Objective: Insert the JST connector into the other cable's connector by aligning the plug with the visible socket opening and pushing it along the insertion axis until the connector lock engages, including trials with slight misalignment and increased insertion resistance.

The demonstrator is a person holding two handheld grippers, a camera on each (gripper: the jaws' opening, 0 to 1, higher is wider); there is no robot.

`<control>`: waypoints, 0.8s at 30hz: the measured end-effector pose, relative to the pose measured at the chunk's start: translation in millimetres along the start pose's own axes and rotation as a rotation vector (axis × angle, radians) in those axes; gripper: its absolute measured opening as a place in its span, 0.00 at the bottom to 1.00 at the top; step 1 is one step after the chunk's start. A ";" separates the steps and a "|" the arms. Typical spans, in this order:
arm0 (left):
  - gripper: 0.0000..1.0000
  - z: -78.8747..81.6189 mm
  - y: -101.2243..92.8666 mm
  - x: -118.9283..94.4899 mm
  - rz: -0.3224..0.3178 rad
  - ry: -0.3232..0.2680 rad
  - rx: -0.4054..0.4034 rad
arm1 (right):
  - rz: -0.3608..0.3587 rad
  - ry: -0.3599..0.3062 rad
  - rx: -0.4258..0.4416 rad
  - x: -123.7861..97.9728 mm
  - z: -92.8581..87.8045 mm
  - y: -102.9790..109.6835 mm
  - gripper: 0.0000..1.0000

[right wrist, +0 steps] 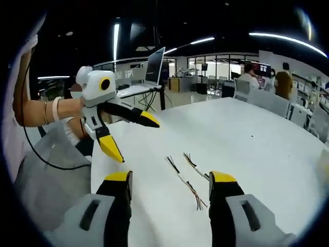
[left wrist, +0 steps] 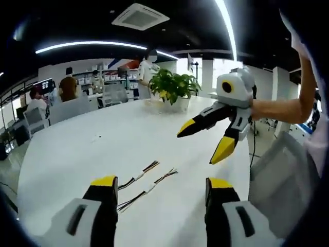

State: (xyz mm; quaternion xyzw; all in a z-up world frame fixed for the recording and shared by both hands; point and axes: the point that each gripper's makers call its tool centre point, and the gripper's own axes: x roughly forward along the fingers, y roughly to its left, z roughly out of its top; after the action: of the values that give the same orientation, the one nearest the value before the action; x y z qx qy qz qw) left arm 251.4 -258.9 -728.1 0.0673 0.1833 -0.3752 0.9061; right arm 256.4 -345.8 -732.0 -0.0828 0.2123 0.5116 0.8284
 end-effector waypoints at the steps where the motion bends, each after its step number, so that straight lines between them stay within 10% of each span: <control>1: 0.67 0.0 -0.1 -2.5 0.007 -0.003 -0.010 | -0.011 0.005 0.006 -1.7 -1.3 -0.4 0.67; 24: 0.87 -2.7 -22.5 -49.0 0.123 -0.034 -0.069 | -0.151 -0.017 0.094 -52.2 -16.7 8.4 0.92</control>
State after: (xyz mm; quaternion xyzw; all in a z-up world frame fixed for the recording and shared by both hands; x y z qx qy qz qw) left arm 202.9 -242.1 -711.5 0.0409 0.1760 -0.3136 0.9322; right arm 224.3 -390.2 -723.4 -0.0551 0.2220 0.4379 0.8694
